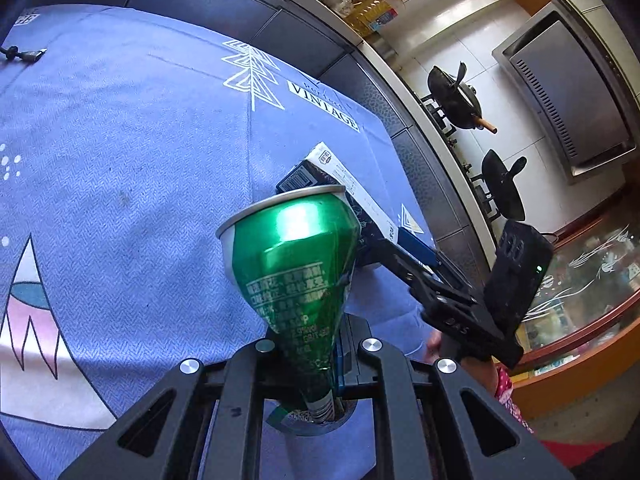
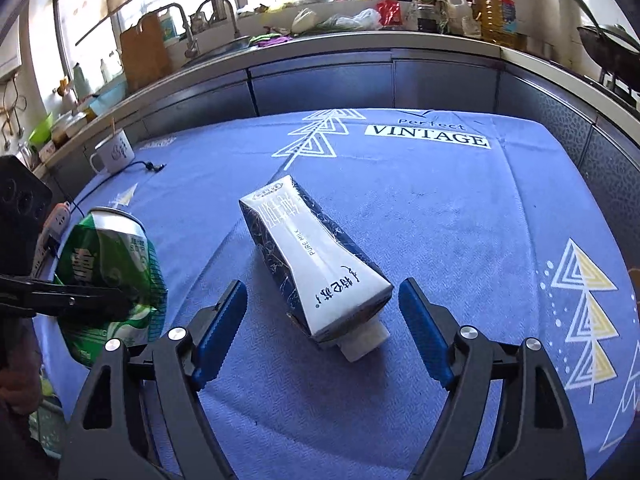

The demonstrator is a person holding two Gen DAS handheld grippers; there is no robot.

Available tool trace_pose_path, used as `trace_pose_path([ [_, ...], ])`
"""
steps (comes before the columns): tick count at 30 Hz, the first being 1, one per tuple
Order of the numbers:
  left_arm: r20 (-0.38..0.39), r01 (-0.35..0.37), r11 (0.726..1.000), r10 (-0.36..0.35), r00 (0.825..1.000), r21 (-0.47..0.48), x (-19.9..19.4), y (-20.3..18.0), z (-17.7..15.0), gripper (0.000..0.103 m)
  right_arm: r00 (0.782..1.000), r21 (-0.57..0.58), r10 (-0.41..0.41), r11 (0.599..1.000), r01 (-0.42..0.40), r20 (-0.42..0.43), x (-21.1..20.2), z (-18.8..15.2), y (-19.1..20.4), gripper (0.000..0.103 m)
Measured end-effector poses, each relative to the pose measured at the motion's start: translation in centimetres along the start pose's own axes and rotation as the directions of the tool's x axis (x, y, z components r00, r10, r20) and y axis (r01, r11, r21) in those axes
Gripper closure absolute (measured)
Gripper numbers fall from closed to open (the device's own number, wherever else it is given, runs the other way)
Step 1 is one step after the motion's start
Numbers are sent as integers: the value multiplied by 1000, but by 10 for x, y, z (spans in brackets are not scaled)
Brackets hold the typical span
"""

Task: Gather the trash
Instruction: 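Hold the green can in the left tool while the right tool grasps the milk carton, then carry the can and milk carton to the beige bin and open both tools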

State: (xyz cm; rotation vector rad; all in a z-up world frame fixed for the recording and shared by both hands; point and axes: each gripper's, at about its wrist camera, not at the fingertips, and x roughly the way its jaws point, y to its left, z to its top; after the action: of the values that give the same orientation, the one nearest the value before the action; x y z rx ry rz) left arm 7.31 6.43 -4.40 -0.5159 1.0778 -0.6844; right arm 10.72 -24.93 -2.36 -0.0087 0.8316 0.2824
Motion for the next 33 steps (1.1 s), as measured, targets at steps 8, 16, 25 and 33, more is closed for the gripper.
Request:
trace_pose_path([
  [8, -25, -47, 999, 47, 999, 18, 7, -8, 0, 91, 996, 50, 52, 997, -56, 69, -18, -10, -9, 52],
  [16, -142, -22, 986, 46, 989, 164, 68, -70, 11, 91, 975, 280, -84, 960, 24, 203, -90, -48, -90, 52],
  [25, -325, 130, 931, -13, 946, 341, 192, -203, 35, 91, 901, 574, -377, 795, 196, 215, -162, -115, -227, 52],
  [33, -452, 186, 885, 30, 891, 426, 326, -313, 35, 91, 858, 717, -498, 643, 268, 126, -178, -148, -324, 52],
])
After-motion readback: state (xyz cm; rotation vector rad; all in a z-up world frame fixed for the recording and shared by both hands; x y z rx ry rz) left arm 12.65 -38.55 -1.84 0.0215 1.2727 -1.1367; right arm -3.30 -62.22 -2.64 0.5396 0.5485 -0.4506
